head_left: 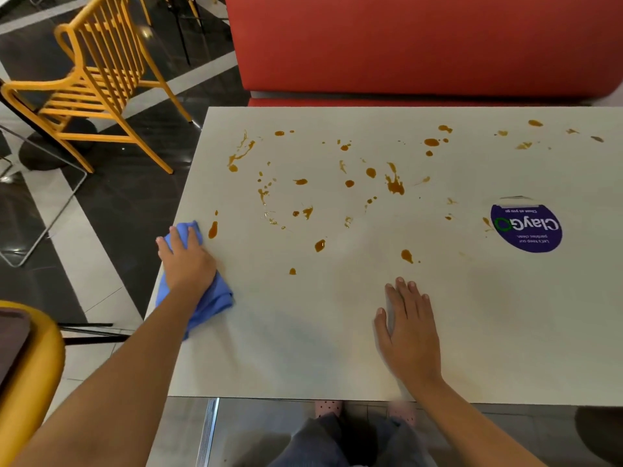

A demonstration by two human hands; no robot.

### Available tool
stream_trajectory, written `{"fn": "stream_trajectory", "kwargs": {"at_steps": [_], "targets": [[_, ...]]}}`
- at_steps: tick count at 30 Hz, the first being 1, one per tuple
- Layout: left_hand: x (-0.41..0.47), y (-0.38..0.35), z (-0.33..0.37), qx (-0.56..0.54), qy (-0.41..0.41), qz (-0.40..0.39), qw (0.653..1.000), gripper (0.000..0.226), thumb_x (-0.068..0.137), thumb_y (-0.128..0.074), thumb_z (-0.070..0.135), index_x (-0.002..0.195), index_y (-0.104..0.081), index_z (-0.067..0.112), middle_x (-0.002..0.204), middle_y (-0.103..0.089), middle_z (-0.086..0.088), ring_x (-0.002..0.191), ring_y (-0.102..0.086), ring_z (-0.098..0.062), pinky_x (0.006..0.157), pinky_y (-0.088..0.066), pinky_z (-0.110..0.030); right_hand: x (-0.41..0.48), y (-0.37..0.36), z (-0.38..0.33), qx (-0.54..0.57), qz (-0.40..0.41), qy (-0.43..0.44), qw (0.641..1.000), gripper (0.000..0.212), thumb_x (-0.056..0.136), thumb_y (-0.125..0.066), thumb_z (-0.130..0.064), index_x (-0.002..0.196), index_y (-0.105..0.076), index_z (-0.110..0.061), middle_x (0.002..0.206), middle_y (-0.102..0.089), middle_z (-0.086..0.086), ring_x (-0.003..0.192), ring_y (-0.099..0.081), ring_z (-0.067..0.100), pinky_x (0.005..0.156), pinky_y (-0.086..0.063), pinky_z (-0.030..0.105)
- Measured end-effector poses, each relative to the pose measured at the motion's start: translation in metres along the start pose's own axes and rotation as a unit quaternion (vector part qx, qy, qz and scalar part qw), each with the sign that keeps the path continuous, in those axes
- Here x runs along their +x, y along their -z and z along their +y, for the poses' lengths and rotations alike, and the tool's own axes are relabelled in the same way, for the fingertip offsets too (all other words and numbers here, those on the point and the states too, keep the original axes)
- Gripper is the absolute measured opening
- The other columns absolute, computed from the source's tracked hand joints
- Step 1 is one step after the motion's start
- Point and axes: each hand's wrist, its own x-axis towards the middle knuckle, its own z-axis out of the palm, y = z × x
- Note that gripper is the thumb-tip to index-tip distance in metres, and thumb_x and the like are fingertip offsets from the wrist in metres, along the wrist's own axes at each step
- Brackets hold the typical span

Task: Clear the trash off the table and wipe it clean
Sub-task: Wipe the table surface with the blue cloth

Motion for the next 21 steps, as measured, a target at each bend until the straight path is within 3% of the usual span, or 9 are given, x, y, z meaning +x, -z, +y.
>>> {"fn": "stream_trajectory", "kwargs": {"at_steps": [3, 6, 8, 11, 13, 16, 21], "targets": [[-0.007, -0.004, 0.022, -0.042, -0.073, 0.038, 0.996, 0.052, 0.095, -0.027, 0.005, 0.145, -0.017, -0.002, 0.150, -0.015, -0.027, 0.139, -0.014, -0.041, 0.116, -0.006, -0.049, -0.001, 0.001, 0.000, 0.000, 0.008, 0.002, 1.000, 0.053, 0.091, -0.031, -0.034, 0.129, -0.052, -0.005, 0.139, -0.047, 0.013, 0.132, -0.040, 0.030, 0.113, -0.012, 0.034], [-0.032, -0.019, 0.047, -0.074, -0.176, 0.127, 0.973, 0.049, 0.083, -0.028, 0.000, 0.126, -0.045, -0.014, 0.126, -0.047, -0.037, 0.114, -0.047, -0.053, 0.098, -0.036, -0.063, 0.000, 0.001, -0.001, 0.004, 0.011, 0.001, 1.000, 0.052, 0.090, -0.031, -0.034, 0.129, -0.052, -0.005, 0.138, -0.048, 0.013, 0.132, -0.040, 0.030, 0.113, -0.012, 0.034], [-0.059, -0.033, 0.057, -0.045, -0.225, 0.170, 0.958, 0.047, 0.077, -0.031, -0.007, 0.120, -0.047, -0.018, 0.119, -0.051, -0.037, 0.107, -0.049, -0.052, 0.094, -0.042, -0.061, 0.000, 0.001, -0.001, 0.004, 0.010, 0.002, 1.000, 0.052, 0.090, -0.031, -0.034, 0.129, -0.052, -0.005, 0.139, -0.047, 0.013, 0.132, -0.040, 0.029, 0.114, -0.012, 0.033], [-0.101, -0.039, 0.056, -0.073, -0.278, 0.193, 0.938, 0.045, 0.078, -0.039, -0.012, 0.122, -0.046, -0.018, 0.123, -0.047, -0.032, 0.108, -0.045, -0.048, 0.096, -0.039, -0.055, 0.000, 0.001, -0.001, 0.008, 0.013, -0.003, 1.000, 0.052, 0.090, -0.032, -0.033, 0.128, -0.053, -0.006, 0.138, -0.048, 0.012, 0.132, -0.040, 0.029, 0.115, -0.008, 0.030], [-0.105, -0.037, 0.042, -0.073, -0.281, 0.219, 0.931, 0.045, 0.078, -0.043, -0.009, 0.123, -0.043, -0.015, 0.125, -0.042, -0.028, 0.108, -0.043, -0.046, 0.097, -0.037, -0.052, 0.000, 0.001, -0.001, 0.006, 0.015, -0.004, 1.000, 0.051, 0.090, -0.032, -0.033, 0.128, -0.053, -0.006, 0.138, -0.048, 0.012, 0.132, -0.040, 0.028, 0.115, -0.007, 0.030], [-0.073, -0.035, 0.014, -0.042, -0.249, 0.223, 0.942, 0.036, 0.085, -0.038, -0.002, 0.119, -0.043, -0.015, 0.122, -0.040, -0.029, 0.106, -0.044, -0.047, 0.096, -0.038, -0.060, 0.000, 0.001, -0.001, 0.001, 0.017, 0.001, 1.000, 0.051, 0.090, -0.033, -0.032, 0.127, -0.054, -0.005, 0.137, -0.049, 0.013, 0.131, -0.042, 0.029, 0.114, -0.014, 0.034], [-0.026, -0.016, 0.016, -0.062, -0.204, 0.137, 0.967, 0.033, 0.085, -0.036, 0.001, 0.110, -0.047, -0.016, 0.114, -0.043, -0.032, 0.098, -0.052, -0.050, 0.081, -0.045, -0.067, 0.000, 0.001, -0.001, -0.007, 0.021, 0.001, 1.000, 0.050, 0.090, -0.034, -0.032, 0.127, -0.054, -0.006, 0.137, -0.050, 0.013, 0.130, -0.042, 0.029, 0.113, -0.017, 0.035]]}}
